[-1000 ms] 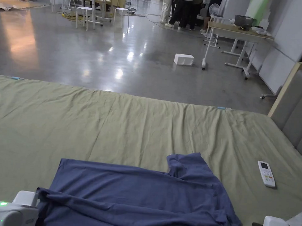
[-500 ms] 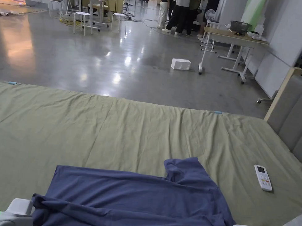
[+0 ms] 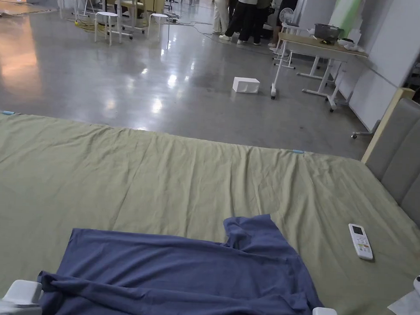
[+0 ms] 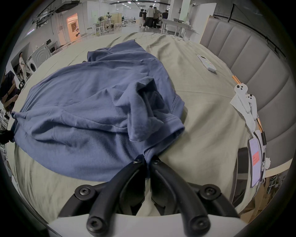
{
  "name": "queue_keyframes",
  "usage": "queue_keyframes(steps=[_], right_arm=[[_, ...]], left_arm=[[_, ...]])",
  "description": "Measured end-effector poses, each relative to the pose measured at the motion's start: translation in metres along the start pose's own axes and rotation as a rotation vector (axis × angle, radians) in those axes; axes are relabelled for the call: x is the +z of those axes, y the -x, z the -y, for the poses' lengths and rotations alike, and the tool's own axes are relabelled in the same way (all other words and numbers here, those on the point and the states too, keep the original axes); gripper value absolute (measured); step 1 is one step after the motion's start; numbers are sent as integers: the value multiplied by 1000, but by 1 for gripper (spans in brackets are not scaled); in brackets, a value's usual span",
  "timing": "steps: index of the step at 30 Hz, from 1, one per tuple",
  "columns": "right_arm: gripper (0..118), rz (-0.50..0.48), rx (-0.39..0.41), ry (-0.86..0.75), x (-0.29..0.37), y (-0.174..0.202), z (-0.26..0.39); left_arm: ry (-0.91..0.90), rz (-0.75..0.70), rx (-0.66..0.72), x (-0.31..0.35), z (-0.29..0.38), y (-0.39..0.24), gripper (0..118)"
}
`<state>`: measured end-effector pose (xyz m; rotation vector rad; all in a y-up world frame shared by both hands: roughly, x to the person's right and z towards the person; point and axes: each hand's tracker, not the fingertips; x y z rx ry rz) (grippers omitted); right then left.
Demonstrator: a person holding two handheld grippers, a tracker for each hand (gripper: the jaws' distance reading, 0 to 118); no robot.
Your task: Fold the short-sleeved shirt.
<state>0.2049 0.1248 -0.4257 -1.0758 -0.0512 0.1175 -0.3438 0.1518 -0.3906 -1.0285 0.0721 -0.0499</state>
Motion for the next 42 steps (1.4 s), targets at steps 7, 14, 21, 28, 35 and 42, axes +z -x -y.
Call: queue_keyframes(steps=[7, 14, 21, 28, 35, 42], right_arm=[[4, -51, -15, -80, 45, -13, -24], [4, -42, 13, -161, 91, -24, -38], [4, -28, 71, -177, 134, -29, -15], [4, -43, 92, -70, 130, -21, 61], [4, -33, 77, 35, 93, -5, 134], [5, -13, 54, 28, 66, 8, 144]], left_arm=[[-58, 36, 4, 24, -22, 14, 6], [-127, 61, -8, 62, -37, 21, 6], [-156, 76, 42, 101, -11, 30, 6], [-79, 64, 22, 92, 58, 36, 6], [48, 32, 28, 64, 119, 32, 6], [67, 17, 37, 35, 143, 24, 6]])
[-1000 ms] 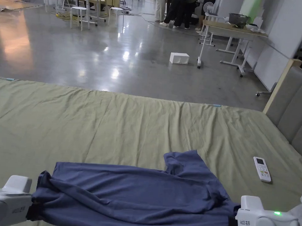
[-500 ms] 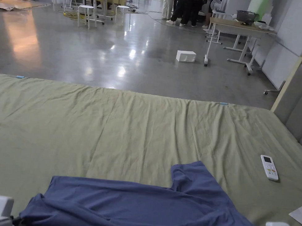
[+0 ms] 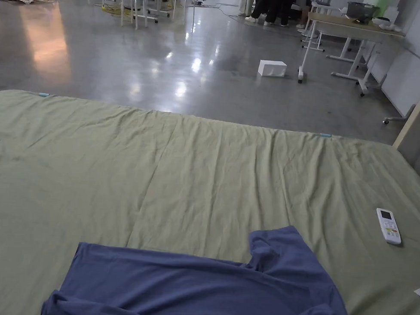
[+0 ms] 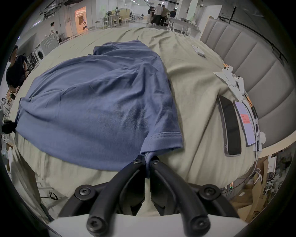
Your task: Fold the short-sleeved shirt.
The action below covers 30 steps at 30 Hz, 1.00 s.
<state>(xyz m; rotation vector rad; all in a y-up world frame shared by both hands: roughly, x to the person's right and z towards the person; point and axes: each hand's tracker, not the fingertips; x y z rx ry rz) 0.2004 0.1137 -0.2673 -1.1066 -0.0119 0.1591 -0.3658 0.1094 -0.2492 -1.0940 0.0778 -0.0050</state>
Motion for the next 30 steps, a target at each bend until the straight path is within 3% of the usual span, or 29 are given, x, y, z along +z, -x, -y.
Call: queue_keyframes(steps=[3, 4, 5, 6, 7, 8, 11, 14, 17, 20, 23, 25, 26, 28, 30], right_arm=[[10, 3, 4, -5, 8, 2, -4], [21, 17, 5, -10, 18, 1, -8], [39, 70, 10, -24, 25, 2, -12], [65, 91, 12, -44, 33, 3, -16], [78, 94, 8, -92, 41, 2, -20], [82, 93, 0, -150, 50, 2, -25], [82, 86, -28, -339, 79, 13, -47], [82, 54, -67, -570, 109, 28, -71], [82, 79, -74, -708, 111, 42, -90], [81, 37, -89, -823, 128, 59, -111], [57, 39, -96, -932, 140, 73, -125], [39, 62, -94, -992, 149, 78, -131], [31, 79, -93, -1023, 152, 81, -133], [28, 118, -77, -1061, 155, 82, -138], [11, 98, -102, -1061, 154, 81, -141]], left_arm=[[-9, -9, -6, 4, -2, 0, 7], [-12, -13, -16, 7, -3, -1, 8], [-18, -24, -29, 22, -7, -17, 12], [-36, -42, -39, 28, -11, -20, 20], [-72, -52, -45, 35, -14, -22, 27], [-126, -40, -40, 31, -15, -21, 34], [-264, 0, 5, 39, -32, -27, 50], [-437, 26, 23, 60, -62, -41, 50], [-581, 22, 21, 75, -88, -59, 50], [-702, 11, 24, 94, -110, -78, 50], [-814, -23, 6, 112, -126, -94, 48], [-870, -45, -12, 121, -133, -100, 36], [-906, -55, -26, 125, -134, -103, 25], [-950, -91, -36, 134, -135, -108, 22], [-973, -106, -38, 142, -136, -111, 17]])
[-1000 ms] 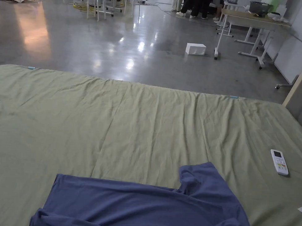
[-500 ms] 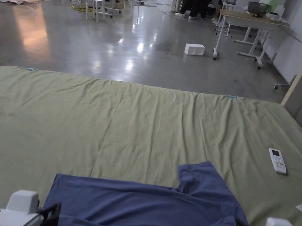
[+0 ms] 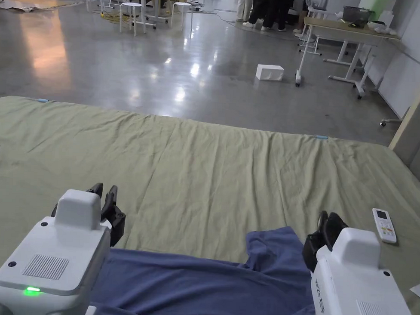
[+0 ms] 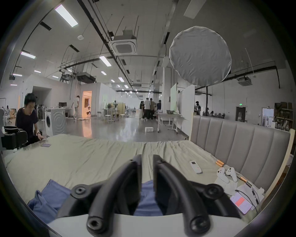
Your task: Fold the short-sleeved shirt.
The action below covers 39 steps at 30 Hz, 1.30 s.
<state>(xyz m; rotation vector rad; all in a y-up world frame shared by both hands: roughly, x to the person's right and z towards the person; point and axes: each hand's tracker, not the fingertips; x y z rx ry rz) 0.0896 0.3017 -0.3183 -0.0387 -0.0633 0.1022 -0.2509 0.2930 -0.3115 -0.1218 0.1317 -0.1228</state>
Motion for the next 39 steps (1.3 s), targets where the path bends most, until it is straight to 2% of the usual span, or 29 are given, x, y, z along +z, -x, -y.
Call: queue_keyframes(steps=[2, 4, 6, 8, 13, 17, 22, 24, 28, 29, 30, 31, 33, 34, 39], right_arm=[[2, 4, -7, 4, -2, 0, -6], [0, 0, -17, 7, -4, -1, -7], [0, -31, -25, 19, -7, 0, -6], [0, -38, 43, -21, -7, 2, -8], [0, -53, 79, -14, -13, 8, -5], [0, -66, 84, 12, -20, 9, 2], [0, -75, 95, 54, -30, 9, 15], [0, -76, 95, 76, -35, 9, 21], [0, -77, 95, 126, -44, 8, 34], [0, -78, 95, 137, -46, 8, 38], [0, -77, 88, 160, -48, 7, 42], [0, -77, 90, 167, -50, 6, 44], [0, -74, 100, 182, -53, 6, 50], [0, -76, 102, 189, -54, 5, 53], [0, -87, 134, 223, -58, 5, 62]], left_arm=[[-8, -2, 25, 1, -5, 2, 6], [-2, -20, 55, 0, -9, 4, 3], [-14, -38, 67, 0, -9, 6, 2], [-4, -37, 73, -3, -10, 12, 2], [49, -55, 87, -17, 2, 28, 2], [143, -24, 109, -40, 22, 53, 2], [403, -20, 103, -96, 65, 89, 3], [456, 16, 121, -116, 81, 99, 11], [635, 2, 136, -159, 119, 112, 12], [681, 8, 141, -168, 126, 112, 18], [713, 13, 135, -176, 134, 112, 36], [725, 22, 142, -180, 137, 112, 48], [769, 32, 163, -194, 148, 110, 67], [775, 21, 163, -200, 153, 109, 70], [848, 10, 143, -214, 160, 91, 70]])
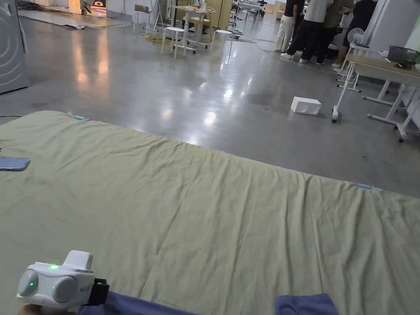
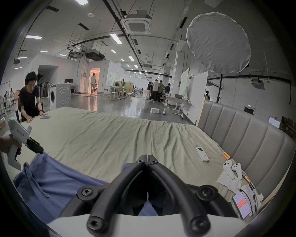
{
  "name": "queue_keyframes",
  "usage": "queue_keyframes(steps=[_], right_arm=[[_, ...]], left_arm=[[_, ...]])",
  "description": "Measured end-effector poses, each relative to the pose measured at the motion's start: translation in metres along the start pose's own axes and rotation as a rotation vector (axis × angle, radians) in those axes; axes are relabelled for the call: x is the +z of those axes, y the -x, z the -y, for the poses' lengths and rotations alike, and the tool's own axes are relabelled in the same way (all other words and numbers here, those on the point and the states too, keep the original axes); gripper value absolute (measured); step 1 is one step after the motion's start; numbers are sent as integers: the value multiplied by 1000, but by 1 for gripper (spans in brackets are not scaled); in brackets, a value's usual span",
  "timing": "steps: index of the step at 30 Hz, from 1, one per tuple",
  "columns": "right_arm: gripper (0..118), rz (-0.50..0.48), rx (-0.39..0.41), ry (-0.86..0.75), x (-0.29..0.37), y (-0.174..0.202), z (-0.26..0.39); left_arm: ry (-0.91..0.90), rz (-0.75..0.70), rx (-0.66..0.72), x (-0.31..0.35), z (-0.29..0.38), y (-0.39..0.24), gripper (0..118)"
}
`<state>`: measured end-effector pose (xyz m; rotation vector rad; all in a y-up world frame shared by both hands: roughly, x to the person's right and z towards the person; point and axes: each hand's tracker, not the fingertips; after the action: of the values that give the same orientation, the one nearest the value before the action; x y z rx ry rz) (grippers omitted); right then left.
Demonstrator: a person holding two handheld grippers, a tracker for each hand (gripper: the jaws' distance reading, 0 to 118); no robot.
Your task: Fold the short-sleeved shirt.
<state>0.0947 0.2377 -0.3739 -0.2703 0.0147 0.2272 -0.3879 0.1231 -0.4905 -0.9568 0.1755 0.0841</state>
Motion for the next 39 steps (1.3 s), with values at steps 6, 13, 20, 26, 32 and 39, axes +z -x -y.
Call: queue_keyframes(steps=[6, 13, 20, 26, 32, 39], right_arm=[[0, 1, -5, 24, -2, -3, 6], [0, 6, -23, 52, -5, -9, 14], [0, 2, -52, 70, -17, -25, 11], [0, -47, -82, 333, -75, -57, 23], [55, -72, -127, 602, -157, -86, 50], [68, -95, -104, 711, -214, -82, 83]], left_arm=[[38, -58, -58, -23, 3, -14, 63], [32, -28, -189, -15, 4, -39, 4], [-12, 28, -94, 9, 12, -27, 3], [-124, 53, -29, 50, 20, -21, 3], [-171, 31, -42, 59, 25, -11, 3], [-173, 24, -7, 57, 37, -14, 3]])
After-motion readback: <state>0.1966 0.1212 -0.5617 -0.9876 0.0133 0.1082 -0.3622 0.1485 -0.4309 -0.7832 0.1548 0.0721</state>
